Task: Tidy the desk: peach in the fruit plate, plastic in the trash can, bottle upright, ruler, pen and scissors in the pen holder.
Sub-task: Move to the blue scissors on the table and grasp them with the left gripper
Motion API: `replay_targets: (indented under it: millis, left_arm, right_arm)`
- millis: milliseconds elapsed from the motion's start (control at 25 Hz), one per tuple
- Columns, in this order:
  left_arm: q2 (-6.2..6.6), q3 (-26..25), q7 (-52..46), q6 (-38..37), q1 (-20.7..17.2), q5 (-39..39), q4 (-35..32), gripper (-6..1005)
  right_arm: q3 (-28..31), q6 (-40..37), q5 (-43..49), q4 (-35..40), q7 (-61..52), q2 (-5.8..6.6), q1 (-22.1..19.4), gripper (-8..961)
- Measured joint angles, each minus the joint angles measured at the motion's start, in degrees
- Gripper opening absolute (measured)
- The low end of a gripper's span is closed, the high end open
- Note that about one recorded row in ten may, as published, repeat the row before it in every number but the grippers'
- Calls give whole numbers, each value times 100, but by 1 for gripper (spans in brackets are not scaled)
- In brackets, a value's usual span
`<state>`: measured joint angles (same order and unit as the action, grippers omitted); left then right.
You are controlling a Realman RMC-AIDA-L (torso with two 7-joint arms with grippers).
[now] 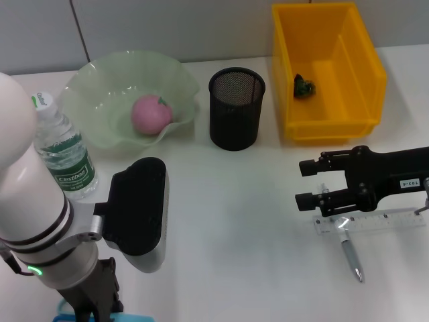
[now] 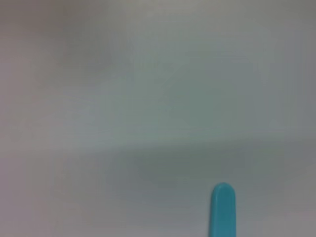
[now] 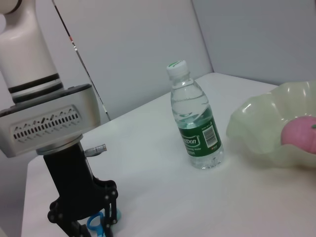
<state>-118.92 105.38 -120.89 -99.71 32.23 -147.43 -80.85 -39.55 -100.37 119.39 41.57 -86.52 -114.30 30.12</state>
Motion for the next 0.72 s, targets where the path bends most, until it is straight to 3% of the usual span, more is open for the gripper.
replay_targets:
  millis: [320, 720]
  left_arm:
    - [0, 0, 11, -35, 25, 39, 8, 252]
    - [0, 27, 21, -17, 67, 23, 10, 369]
  right_arm:
    - [0, 20, -9, 0, -19, 11, 11, 801]
    - [0, 66, 3, 0, -19, 10, 11, 800]
